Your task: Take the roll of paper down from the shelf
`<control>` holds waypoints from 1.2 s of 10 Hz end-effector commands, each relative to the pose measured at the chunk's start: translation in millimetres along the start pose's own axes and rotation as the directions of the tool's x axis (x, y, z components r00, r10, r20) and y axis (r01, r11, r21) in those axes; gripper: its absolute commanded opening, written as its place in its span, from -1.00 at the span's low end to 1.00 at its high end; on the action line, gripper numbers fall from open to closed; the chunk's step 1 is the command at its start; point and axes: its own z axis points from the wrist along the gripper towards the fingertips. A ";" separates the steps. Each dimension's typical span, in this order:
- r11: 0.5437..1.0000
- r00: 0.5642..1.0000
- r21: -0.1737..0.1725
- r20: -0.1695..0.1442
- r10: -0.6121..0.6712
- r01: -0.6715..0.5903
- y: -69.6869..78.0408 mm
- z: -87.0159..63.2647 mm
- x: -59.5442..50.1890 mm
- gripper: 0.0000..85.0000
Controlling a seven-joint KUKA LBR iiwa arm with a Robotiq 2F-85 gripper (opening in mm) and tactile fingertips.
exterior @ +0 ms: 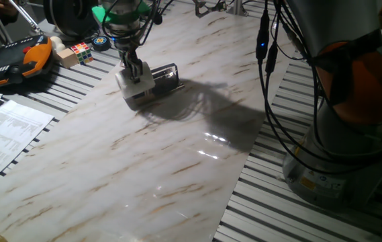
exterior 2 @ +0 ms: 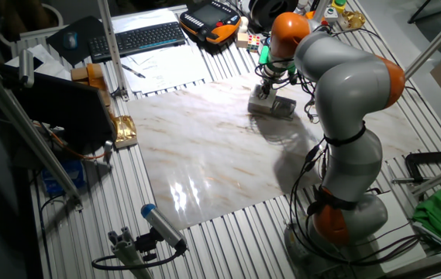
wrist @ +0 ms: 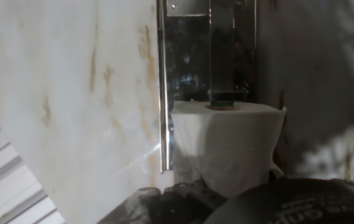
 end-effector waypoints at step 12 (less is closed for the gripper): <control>0.999 0.996 -0.005 -0.067 -0.054 0.054 -1.2 5.8 30.5 -0.29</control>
